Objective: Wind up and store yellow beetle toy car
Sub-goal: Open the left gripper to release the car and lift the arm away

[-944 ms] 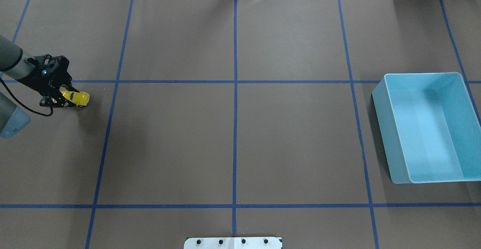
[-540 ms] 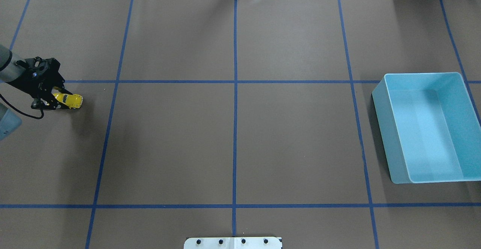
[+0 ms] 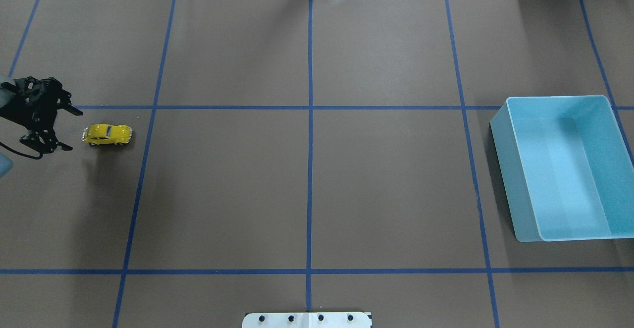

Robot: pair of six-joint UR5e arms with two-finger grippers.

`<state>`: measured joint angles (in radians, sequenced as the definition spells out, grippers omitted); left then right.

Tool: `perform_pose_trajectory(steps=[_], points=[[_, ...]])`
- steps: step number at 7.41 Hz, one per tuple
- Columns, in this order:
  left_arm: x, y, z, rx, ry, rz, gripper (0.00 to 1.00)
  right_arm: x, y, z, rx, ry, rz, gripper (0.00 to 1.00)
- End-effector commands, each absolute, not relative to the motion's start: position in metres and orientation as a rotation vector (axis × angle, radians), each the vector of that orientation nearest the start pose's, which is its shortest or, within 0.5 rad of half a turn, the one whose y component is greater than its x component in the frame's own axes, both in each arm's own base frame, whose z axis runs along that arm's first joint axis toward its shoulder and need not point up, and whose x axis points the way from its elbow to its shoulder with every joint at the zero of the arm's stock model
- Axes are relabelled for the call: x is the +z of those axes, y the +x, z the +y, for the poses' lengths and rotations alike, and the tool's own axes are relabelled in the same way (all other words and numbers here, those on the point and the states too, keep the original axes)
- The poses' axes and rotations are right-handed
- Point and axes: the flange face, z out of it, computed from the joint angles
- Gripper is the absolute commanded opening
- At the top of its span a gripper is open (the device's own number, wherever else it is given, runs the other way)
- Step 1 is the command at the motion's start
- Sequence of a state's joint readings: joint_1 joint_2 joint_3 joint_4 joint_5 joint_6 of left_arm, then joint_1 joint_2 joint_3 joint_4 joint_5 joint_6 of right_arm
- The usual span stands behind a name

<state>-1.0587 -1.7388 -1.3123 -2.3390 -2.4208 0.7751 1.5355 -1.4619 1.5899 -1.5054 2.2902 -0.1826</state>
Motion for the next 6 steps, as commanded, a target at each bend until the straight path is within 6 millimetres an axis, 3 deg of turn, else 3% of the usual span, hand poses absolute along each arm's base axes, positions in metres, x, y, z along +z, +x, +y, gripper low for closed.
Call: perform_pose_trajectory(steps=[1,6], points=[[0.605,0.228,-0.536,1.441,0.819,0.812,1.00,0.590,0.048,-0.549,-0.277,0.236,-0.704,1.00],[0.594,0.222,-0.540,1.395,0.815,0.835,1.00,0.591,0.048,-0.549,-0.276,0.235,-0.704,1.00]])
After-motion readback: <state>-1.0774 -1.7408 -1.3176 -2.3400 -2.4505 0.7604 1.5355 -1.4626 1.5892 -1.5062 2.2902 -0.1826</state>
